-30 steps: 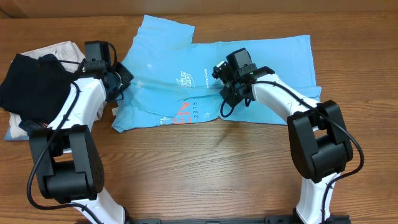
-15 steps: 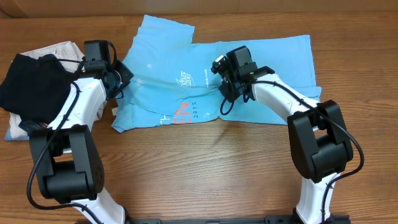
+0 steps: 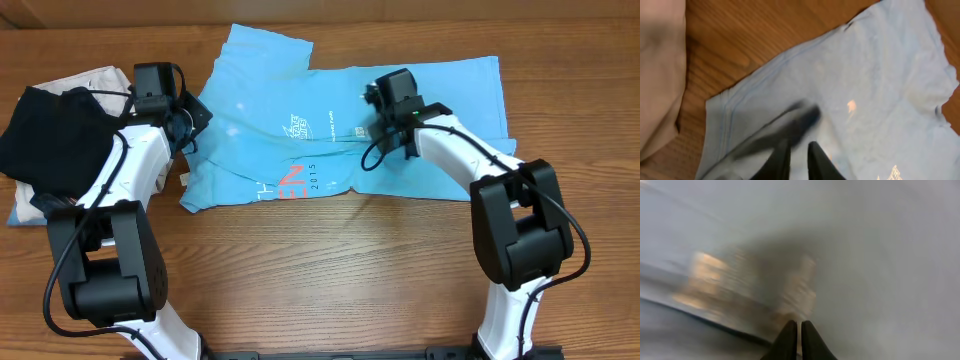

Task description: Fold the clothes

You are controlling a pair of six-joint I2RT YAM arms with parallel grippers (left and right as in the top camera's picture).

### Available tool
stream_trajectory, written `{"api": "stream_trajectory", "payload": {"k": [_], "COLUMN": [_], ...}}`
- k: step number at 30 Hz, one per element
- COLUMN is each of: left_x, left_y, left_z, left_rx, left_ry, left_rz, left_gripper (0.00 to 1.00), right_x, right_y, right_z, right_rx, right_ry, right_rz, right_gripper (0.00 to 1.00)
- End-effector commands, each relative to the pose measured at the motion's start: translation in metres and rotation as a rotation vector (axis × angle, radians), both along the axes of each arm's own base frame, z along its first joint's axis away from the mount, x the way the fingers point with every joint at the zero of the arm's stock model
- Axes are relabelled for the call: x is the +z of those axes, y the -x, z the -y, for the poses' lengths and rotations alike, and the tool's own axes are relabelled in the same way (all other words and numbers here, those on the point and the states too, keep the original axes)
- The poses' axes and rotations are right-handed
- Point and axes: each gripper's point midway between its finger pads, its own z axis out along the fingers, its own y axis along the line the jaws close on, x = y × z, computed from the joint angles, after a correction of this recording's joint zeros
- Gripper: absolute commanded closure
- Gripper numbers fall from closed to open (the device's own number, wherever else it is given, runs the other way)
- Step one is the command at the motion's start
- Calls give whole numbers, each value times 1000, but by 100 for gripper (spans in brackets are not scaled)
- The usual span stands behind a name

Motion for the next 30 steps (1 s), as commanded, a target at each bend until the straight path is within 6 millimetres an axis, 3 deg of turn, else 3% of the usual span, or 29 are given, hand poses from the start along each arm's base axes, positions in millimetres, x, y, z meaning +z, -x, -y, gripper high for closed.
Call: {"api": "stream_trajectory", "payload": {"k": [1, 4, 6, 10, 13, 19, 25, 30], "left_x": [24, 39, 42, 15, -3, -25, -68, -91], "left_y": [-11, -3, 18, 67, 82, 97, 121, 136], "left_z": [-10, 7, 34, 53, 56, 62, 47, 31], "left_rx": [-27, -124, -250, -371, -453, -583, -553, -463], "left_ry": [-42, 13, 89, 61, -36, -109, -172, -228], "left_rz": [55, 42, -25, -231, -293, -326, -384, -425], "left_gripper": [79, 73, 70, 68, 67, 56, 49, 48], "right_x": [39, 40, 30, 12, 0, -14, -25, -25], "right_y": [-3, 25, 49, 85, 103, 116, 125, 125], "right_z": [50, 79, 93, 119, 138, 151, 168, 180], "right_rx": [-351, -481, -528, -621, -681, -707, -723, -742], "right_ry": [-47, -118, -183, -250, -255, -240, -137, -99], "right_rz": [66, -61, -198, -358, -407, -429, -409, -387], "right_gripper": [92, 91, 88, 87, 87, 87, 83, 81]}}
